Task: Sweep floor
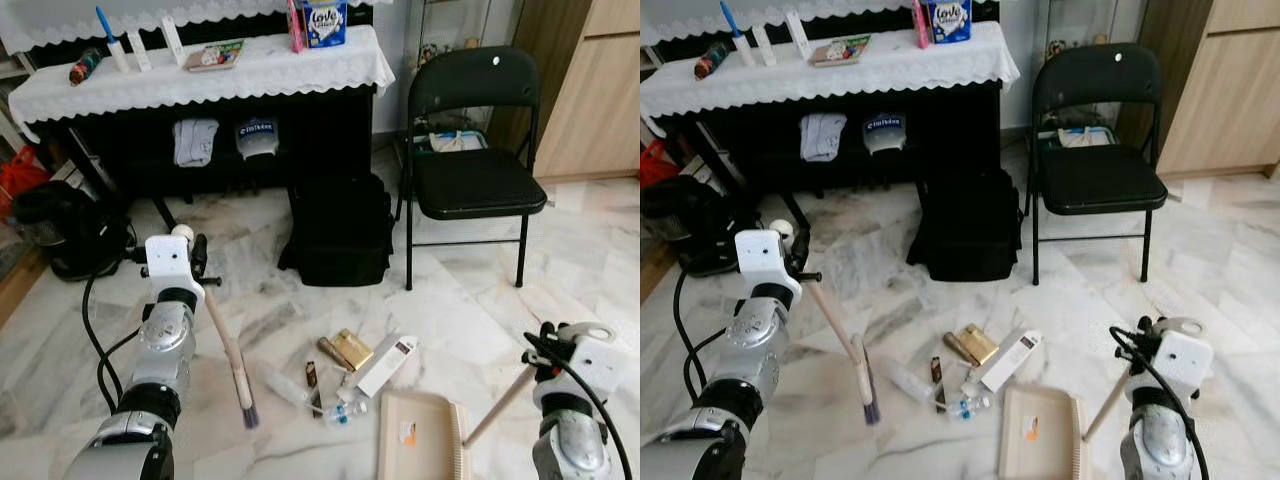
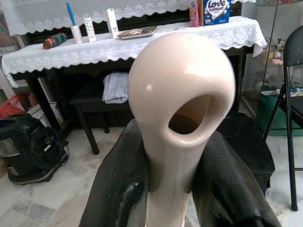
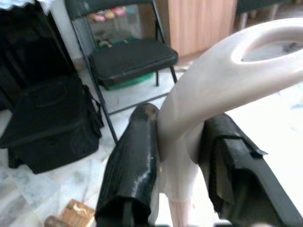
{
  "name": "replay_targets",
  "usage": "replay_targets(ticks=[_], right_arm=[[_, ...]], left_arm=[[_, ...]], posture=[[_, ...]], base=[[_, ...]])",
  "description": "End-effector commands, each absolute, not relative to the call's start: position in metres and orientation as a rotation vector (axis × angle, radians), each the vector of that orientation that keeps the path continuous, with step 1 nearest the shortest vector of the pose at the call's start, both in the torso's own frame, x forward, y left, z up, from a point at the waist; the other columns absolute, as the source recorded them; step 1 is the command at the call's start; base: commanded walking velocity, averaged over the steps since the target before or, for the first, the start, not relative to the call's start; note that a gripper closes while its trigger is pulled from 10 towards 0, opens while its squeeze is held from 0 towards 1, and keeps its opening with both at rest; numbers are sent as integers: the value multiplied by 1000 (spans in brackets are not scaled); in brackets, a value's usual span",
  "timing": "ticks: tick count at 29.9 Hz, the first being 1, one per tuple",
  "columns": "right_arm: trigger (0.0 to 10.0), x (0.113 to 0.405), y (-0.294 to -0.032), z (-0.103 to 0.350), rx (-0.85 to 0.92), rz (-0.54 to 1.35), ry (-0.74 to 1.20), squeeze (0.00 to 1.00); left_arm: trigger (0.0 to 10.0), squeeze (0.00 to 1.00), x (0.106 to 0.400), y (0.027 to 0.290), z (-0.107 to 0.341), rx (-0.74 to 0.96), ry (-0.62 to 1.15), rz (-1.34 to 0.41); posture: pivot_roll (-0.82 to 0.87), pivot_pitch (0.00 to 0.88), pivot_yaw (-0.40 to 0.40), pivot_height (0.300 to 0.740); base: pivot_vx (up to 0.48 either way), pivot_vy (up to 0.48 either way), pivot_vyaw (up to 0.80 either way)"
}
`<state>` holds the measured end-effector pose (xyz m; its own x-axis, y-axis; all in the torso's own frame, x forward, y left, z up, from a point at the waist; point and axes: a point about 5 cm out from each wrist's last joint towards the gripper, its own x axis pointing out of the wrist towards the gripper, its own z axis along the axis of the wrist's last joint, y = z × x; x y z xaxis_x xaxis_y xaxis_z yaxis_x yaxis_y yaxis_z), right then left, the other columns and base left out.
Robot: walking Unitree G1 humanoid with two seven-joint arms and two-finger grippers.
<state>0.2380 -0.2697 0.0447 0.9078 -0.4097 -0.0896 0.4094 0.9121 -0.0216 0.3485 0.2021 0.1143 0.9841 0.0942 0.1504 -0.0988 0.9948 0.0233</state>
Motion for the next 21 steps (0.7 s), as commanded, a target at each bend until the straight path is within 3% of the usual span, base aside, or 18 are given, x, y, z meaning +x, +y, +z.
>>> replay_targets(ticks=[1,10,21], right_arm=[[10000,239,-269,38,-10,-414,116,0],[10000,241,-266,13,-13,-397,220,0],[10000,242,-266,12,-23,-384,198,0]], left_arm=[[10000,0,348,209,118,23,-175,122],[10000,0,343,213,107,-6,-130,123],[10000,0,339,201,73,154,110,-93]], posture=[[-229,0,140,740],[-204,0,132,740],[-207,0,118,740]], base=[[0,0,0],[0,0,0],[0,0,0]])
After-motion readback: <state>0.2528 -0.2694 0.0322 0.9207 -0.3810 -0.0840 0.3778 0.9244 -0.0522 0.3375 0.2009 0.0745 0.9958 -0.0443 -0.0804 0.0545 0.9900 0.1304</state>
